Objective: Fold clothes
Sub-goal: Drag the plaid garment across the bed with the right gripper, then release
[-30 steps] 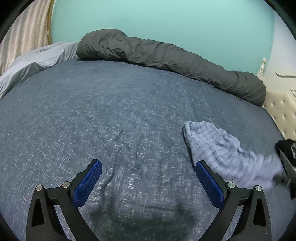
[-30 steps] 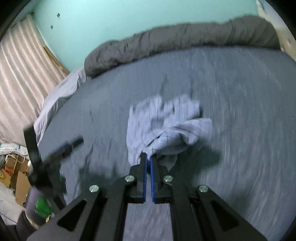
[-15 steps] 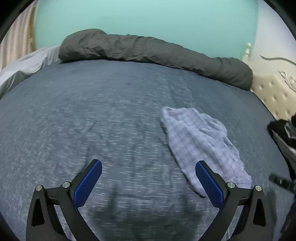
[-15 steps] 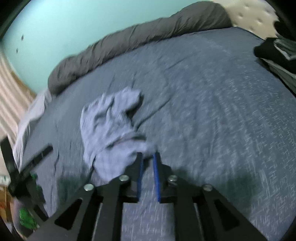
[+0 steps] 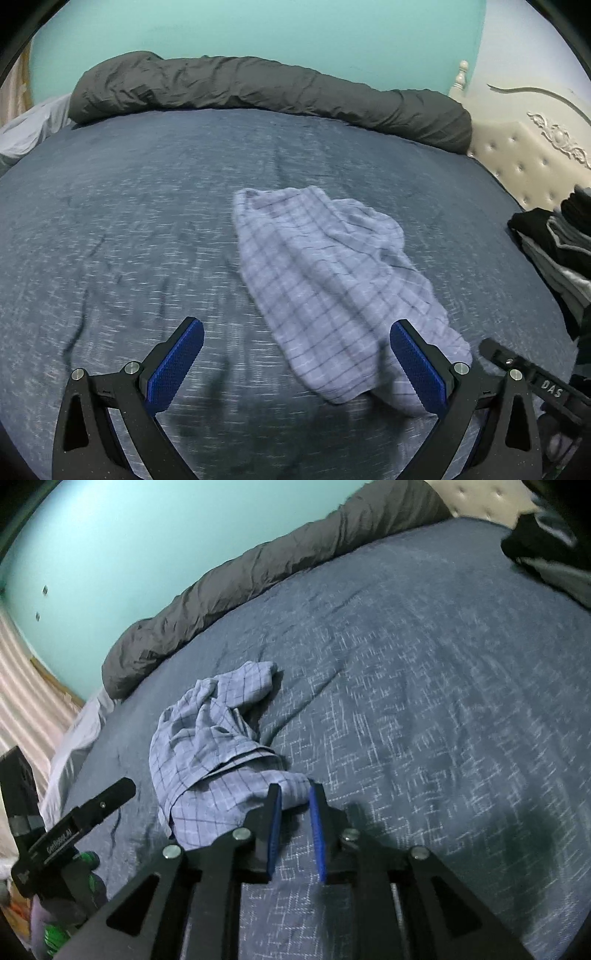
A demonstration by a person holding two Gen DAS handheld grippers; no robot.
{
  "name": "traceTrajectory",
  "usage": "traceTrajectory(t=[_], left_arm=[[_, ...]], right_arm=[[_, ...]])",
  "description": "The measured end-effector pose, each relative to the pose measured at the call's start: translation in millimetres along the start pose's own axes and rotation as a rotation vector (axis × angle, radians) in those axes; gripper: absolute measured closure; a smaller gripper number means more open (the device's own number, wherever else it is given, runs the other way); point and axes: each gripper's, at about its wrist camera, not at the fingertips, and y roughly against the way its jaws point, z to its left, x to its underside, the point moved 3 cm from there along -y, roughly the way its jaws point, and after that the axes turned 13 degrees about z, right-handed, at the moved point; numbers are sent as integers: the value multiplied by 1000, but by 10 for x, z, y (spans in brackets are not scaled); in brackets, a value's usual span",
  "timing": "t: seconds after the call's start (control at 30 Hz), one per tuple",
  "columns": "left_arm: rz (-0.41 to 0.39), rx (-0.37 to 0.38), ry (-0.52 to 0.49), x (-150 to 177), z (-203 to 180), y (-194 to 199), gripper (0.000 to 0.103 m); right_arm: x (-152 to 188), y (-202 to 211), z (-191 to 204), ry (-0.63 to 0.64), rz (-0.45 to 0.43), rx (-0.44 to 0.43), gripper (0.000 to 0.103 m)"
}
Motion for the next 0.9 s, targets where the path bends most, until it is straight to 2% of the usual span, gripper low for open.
traceTrajectory(t=[0.1, 0.23, 0.3, 0.37, 0.5, 0.6, 0.67, 0.7, 0.73, 0.8, 0.9], left_arm=[[-6, 22, -15, -32, -99, -6, 2], [25, 52, -31, -39, -210, -91, 11], [64, 56, -45, -15, -258, -180, 22], [99, 67, -60, 12, -311, -251, 42], [137, 84, -81, 52, -378, -321, 53], [150, 110, -71, 50, -340, -320, 68], [154, 118, -74, 53, -322, -311, 82], [156, 122, -76, 55, -315, -306, 85], [157, 125, -77, 60, -305, -297, 91], [159, 130, -77, 72, -281, -272, 95], [152, 140, -71, 74, -213, -215, 99]], right_arm=[[36, -25, 5, 2, 13, -20, 88], [24, 39, 12, -7, 2, -44, 88], [6, 86, -9, -14, -8, -45, 88], [-7, 123, -39, -30, -19, -50, 88], [-18, 155, -89, -48, -26, -57, 87], [-14, 149, -97, -51, -21, -60, 87], [-8, 132, -93, -52, -16, -62, 85], [-5, 119, -89, -54, -13, -63, 82], [-3, 107, -84, -54, -10, -63, 77], [3, 96, -68, -56, -8, -67, 71], [-2, 101, -43, -50, -12, -67, 70]])
